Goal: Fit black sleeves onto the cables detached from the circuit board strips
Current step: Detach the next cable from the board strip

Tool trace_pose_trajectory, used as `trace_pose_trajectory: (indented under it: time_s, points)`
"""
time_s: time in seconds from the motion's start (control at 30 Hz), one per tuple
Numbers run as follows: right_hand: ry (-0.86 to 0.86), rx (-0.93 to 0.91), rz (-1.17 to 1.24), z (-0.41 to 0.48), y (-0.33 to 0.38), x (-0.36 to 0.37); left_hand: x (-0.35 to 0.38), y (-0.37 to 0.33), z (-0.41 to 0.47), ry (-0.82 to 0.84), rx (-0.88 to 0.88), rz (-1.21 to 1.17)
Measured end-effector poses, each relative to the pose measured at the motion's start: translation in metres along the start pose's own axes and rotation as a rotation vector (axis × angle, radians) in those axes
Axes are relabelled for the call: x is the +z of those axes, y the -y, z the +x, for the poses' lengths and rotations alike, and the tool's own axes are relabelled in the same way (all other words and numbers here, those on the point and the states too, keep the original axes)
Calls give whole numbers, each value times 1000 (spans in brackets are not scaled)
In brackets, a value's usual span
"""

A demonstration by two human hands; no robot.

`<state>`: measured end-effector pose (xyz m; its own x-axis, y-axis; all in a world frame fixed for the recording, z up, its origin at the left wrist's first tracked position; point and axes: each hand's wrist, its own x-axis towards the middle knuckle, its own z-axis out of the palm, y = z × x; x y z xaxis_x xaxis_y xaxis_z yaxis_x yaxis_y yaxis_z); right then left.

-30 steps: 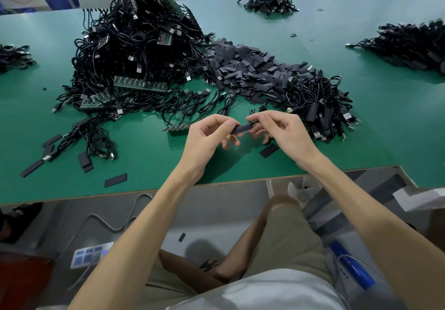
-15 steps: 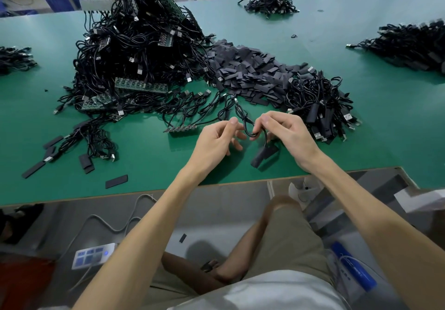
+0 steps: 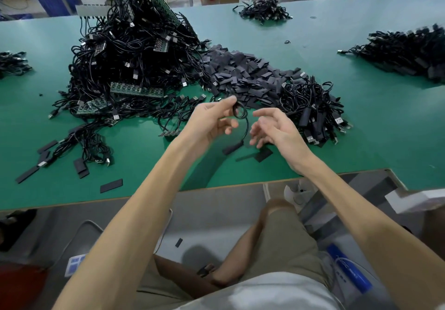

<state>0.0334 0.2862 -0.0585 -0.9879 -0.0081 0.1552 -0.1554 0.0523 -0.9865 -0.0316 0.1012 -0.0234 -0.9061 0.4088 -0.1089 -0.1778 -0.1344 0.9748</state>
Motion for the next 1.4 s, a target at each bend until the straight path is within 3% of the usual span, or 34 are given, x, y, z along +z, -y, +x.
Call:
trace_pose_trajectory:
  time_s: [0.23,0.37,0.5,0.67,0.87,0.93,1.03,1.17,1.3,1.4]
  points:
    - [76,44,-166,1,-2,2,59,-46,26,253,56,-60]
    - [67,55,-175,0,-2,2,65,-42,27,303,101,167]
    - [68,49,-176,0,-5,2,34,-27,18,153,170,350]
    - [79,12,-191,1,-9,1,-27,-20,2,-101,298,872]
    - [98,0,-201,2,-10,0,-78,-23,-24,-105,37,1394]
    - [95,-4,-204,2,-10,0,-84,-17,-28,-99,33,1478]
    - [87,-4,-212,2,-9,0,-88,-8,-31,-167,161,1470]
    - [81,-7,-221,1,-9,0,-78,-1,-35,-281,317,1273]
    - [86,-38,-276,1,-8,2,-47,5,-37,-228,374,957]
    - [100,-57,-315,0,-7,2,-24,16,-32,-159,406,859]
